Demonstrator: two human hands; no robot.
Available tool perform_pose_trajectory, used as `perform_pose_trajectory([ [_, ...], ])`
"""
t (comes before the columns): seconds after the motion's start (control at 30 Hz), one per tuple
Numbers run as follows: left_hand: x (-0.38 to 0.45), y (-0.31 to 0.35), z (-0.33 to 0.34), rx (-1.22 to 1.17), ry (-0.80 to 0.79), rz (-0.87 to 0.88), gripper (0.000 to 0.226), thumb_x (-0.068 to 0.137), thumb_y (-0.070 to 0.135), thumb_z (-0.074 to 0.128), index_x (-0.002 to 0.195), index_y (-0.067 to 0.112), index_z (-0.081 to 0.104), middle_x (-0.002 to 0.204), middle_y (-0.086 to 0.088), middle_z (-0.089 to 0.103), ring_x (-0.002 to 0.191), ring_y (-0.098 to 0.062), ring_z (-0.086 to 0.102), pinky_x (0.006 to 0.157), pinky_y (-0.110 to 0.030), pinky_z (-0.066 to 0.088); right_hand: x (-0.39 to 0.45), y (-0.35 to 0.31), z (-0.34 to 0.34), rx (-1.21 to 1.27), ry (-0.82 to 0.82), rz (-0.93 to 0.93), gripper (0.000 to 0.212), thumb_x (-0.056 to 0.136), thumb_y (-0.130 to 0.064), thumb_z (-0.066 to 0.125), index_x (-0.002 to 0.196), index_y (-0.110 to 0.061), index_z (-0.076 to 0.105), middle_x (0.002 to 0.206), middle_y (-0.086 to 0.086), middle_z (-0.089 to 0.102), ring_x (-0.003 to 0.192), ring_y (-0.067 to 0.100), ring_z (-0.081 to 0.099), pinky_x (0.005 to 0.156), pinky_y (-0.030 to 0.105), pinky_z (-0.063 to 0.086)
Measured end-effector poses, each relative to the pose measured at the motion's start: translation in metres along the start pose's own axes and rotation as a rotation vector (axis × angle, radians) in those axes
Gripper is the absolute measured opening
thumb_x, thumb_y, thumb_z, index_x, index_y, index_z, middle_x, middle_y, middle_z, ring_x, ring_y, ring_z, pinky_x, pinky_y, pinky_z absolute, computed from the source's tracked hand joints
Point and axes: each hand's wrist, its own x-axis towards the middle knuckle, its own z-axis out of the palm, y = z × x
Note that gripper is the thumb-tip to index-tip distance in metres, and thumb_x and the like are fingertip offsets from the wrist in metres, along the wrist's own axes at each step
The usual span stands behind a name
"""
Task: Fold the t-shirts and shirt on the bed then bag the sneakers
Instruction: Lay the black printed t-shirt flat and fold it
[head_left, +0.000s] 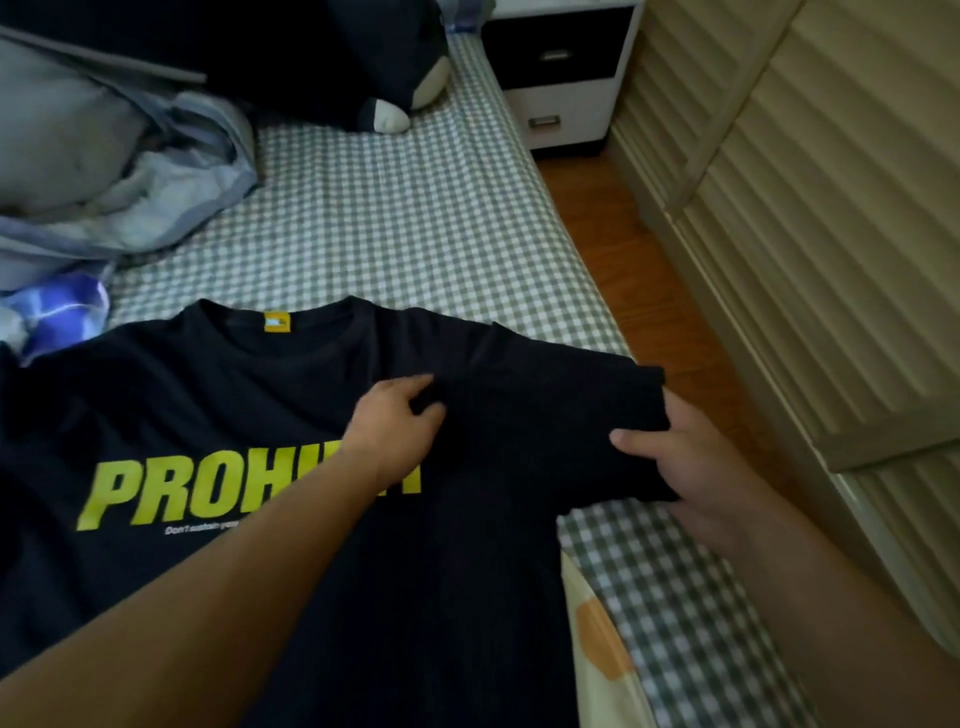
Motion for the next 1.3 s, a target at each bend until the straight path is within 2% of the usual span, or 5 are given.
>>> perform_pose_trajectory([
  [0.17,-0.050,0.020,-0.016,-1.268,-0.198,-0.176,0.044,0.100,0.059,0.043,0.140,0.041,0.046,0.134,-0.007,0.064,0.121,-0.029,0.064,0.105,-0.051,0.048,0.000,-0.032,0.092,-0.403,-0.376,-0.197,0.073,0.097,-0.026,0.066,0.158,-0.037,0.027,0.152,-0.020,0.042,0.122,0.005,0.061,0.100,0.031,0.051],
  [0.43,-0.049,-0.046,0.004,-0.639,-0.070,-0.123,0.085,0.086,-0.022,0.039,0.154,0.028,0.040,0.143,-0.001,0.058,0.108,-0.010,0.065,0.081,-0.023,0.058,-0.117,0.098,0.066,-1.038,0.482,-0.420,0.015,0.096,-0.022,0.057,0.107,-0.017,0.066,0.098,-0.005,0.054,0.092,0.015,0.050,0.077,0.033,0.045],
  [0.8,-0.045,-0.037,-0.045,-0.297,-0.103,0.132,0.088,0.076,-0.007,0.049,0.159,0.010,0.024,0.150,-0.008,0.048,0.133,-0.024,0.052,0.110,-0.043,0.048,-0.345,0.189,0.109,-0.931,0.225,0.468,0.055,0.102,-0.053,0.044,0.147,-0.020,0.044,0.135,-0.006,0.058,0.120,0.013,0.058,0.094,0.026,0.048],
  [0.97,-0.097,-0.043,-0.118,-0.468,-0.015,0.080,0.072,0.091,-0.009,0.046,0.156,0.015,0.029,0.135,-0.004,0.057,0.097,-0.023,0.068,0.061,-0.040,0.063,-0.397,0.177,0.161,-1.088,0.279,0.094,0.041,0.098,-0.058,0.039,0.106,-0.024,0.062,0.071,-0.010,0.055,0.058,0.005,0.053,0.049,0.021,0.041],
  [1.3,-0.085,-0.171,-0.180,-0.429,0.005,0.007,0.082,0.086,-0.008,0.051,0.158,0.024,0.027,0.142,-0.004,0.059,0.113,-0.028,0.067,0.083,-0.050,0.061,-0.363,0.251,0.322,-0.985,0.086,-0.195,0.017,0.099,-0.038,0.060,0.102,-0.022,0.061,0.080,-0.008,0.064,0.067,0.015,0.062,0.056,0.033,0.052],
])
